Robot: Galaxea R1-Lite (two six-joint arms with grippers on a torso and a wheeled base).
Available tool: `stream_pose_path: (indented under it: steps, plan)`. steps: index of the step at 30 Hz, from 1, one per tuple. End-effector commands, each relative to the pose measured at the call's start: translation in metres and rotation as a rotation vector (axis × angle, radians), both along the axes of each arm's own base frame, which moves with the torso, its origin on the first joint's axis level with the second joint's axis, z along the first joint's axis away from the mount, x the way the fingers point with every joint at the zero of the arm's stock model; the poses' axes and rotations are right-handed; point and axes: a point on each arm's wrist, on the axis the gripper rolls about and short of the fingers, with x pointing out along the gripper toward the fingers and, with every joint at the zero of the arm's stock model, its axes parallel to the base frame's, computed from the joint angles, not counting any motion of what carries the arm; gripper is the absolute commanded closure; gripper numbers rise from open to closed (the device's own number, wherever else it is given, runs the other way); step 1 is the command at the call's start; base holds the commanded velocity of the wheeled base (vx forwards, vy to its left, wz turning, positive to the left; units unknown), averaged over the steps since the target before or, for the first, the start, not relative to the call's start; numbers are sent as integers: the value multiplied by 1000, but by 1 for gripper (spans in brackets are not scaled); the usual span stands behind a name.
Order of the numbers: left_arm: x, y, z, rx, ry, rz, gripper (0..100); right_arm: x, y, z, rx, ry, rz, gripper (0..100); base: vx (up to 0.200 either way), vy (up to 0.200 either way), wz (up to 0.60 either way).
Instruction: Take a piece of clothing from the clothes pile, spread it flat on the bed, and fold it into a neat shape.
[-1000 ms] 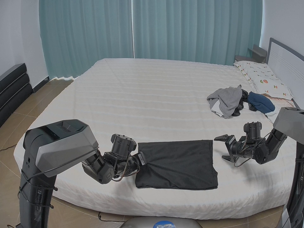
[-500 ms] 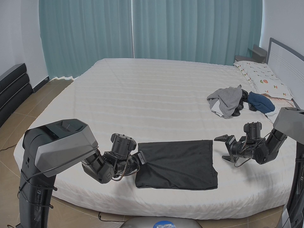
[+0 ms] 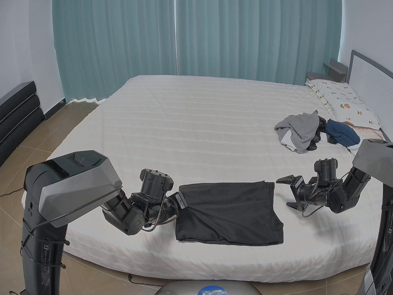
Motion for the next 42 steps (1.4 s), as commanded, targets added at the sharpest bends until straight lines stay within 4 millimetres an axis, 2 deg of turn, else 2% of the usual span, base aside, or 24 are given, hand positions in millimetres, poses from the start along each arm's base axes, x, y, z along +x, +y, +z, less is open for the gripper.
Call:
stream_pose_path:
  steps: [1, 18, 38, 42]
  plan:
    - [1, 4, 0, 1, 2, 11, 100, -1, 1, 0, 0, 1, 2, 0, 0, 200, 0]
    - [4, 15, -5, 9, 15, 38, 100, -3, 1, 1, 2, 5, 2, 0, 0, 200, 0]
    - [6, 17, -5, 8, 13, 46, 100, -3, 1, 0, 3, 7, 1, 0, 0, 200, 0]
    - [7, 16, -4, 5, 9, 41, 100, -3, 1, 0, 3, 9, 1, 0, 0, 0, 0]
